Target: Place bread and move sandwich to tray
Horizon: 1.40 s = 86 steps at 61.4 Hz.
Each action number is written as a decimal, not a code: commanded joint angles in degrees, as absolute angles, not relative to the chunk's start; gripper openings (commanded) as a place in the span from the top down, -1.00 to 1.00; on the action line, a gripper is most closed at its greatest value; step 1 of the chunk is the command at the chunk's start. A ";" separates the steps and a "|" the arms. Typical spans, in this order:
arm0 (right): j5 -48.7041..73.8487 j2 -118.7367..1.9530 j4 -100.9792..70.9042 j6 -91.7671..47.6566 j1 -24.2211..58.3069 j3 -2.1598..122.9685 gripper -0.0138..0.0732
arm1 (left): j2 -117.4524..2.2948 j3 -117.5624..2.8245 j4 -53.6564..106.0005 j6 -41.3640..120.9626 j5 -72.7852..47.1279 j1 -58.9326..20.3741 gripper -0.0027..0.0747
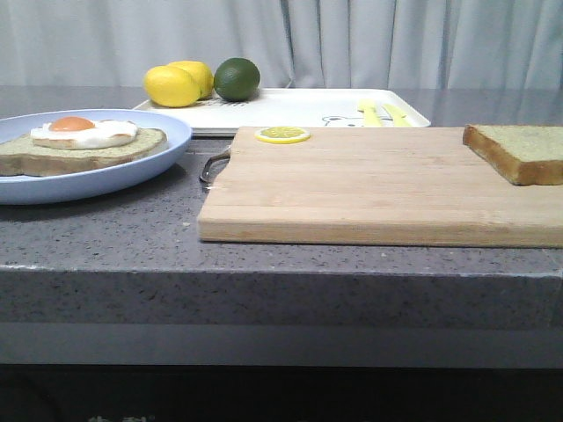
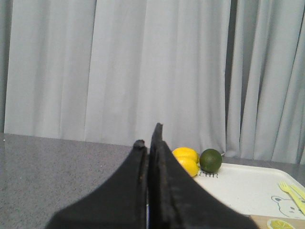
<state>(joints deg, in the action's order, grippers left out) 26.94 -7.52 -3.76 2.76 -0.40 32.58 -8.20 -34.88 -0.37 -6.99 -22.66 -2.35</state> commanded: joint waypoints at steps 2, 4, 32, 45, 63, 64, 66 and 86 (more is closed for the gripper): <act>31.20 -14.62 -3.30 2.49 -0.79 39.89 0.83 | -14.87 -42.59 0.00 -7.28 -26.51 -2.42 0.98; 33.44 -16.64 -3.30 2.49 -0.79 41.52 0.83 | -16.54 -44.08 0.00 -7.28 -28.31 -2.42 0.98; 38.84 -33.04 -3.66 2.26 -0.79 43.97 0.83 | -28.11 -45.11 0.62 -7.28 -30.09 -2.42 0.98; 39.46 -37.70 -3.71 2.16 -0.79 43.97 0.15 | -29.04 -45.11 0.00 -7.05 -29.64 -2.42 0.38; 38.20 -42.66 -4.86 2.16 -0.79 43.97 -0.48 | -29.04 -45.11 -0.88 -7.05 -29.66 -2.42 -0.28; 38.27 -42.89 -5.10 2.16 -0.79 44.05 -0.48 | -29.04 -45.11 -0.88 -7.05 -29.66 -2.42 -0.27; 38.83 -43.52 -5.78 2.16 -0.79 44.37 -0.48 | -29.04 -45.11 -0.88 -7.05 -29.66 -2.42 -0.24; 53.25 -57.57 -5.50 2.16 -1.09 56.38 -0.48 | -29.04 -45.11 -1.21 -7.05 -29.66 -2.42 -0.15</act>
